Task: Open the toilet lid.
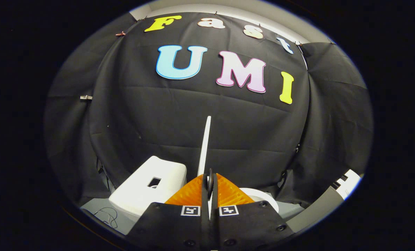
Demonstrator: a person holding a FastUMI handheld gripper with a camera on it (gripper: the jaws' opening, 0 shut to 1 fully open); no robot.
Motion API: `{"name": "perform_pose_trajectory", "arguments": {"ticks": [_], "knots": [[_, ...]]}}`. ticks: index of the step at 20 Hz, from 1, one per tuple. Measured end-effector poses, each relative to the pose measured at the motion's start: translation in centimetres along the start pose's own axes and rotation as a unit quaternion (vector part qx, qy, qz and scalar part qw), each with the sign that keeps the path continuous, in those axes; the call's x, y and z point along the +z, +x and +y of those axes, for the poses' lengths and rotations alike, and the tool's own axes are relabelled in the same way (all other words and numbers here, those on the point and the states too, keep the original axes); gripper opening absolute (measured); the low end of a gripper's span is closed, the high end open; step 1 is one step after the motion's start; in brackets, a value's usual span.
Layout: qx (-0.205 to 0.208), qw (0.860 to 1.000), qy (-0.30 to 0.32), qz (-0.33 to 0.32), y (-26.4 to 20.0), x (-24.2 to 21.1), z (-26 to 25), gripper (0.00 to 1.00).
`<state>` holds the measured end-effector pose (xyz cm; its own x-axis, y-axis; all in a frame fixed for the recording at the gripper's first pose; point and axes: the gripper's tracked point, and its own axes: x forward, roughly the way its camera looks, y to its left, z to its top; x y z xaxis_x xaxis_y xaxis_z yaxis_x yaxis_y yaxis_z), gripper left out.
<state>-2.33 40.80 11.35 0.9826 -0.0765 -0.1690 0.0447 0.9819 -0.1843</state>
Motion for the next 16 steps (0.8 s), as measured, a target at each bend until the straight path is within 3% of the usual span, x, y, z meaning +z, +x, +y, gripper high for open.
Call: {"name": "perform_pose_trajectory", "arguments": {"ticks": [16], "knots": [[0.042, 0.998, -0.036, 0.008, -0.3, -0.4, 7.2, 0.05]]}}
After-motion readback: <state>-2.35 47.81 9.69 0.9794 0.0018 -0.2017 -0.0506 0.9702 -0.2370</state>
